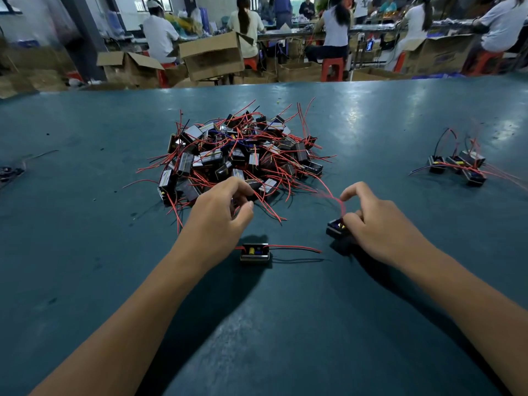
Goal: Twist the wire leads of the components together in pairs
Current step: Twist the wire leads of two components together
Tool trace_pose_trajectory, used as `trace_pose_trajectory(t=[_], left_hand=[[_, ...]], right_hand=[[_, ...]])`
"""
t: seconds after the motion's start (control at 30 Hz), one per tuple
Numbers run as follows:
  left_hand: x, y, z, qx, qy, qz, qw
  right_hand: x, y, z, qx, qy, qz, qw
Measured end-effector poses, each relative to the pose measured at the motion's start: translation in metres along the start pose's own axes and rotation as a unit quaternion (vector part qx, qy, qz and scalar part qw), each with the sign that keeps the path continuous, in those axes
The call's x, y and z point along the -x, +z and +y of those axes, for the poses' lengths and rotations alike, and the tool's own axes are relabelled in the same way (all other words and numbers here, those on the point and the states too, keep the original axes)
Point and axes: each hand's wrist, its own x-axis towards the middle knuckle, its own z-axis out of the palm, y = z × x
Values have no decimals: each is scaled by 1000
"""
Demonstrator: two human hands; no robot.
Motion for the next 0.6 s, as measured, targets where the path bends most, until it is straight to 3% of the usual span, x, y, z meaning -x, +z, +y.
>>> trace_pose_trajectory(t=[0.1, 0.17, 0.27, 0.33, 0.5, 0.6], left_hand=[[0, 0, 0, -1, -2, -7, 1000], [0, 1, 1, -2, 0, -13, 1000], [1, 2, 2, 0, 0, -26, 1000], [1, 3, 2, 0, -3, -31, 1000], [1, 2, 0, -11, -2, -34, 999], [2, 2, 1, -17, 8, -37, 999]], right_hand=[[0, 2, -2, -4, 41, 70, 997], [4, 2, -6, 83, 57, 91, 991], [11, 3, -12, 245, 56, 58, 966], [14, 2, -14, 290, 56, 14, 955], [17, -14, -21, 247, 75, -90, 962], [12, -37, -17, 164, 35, -32, 985]])
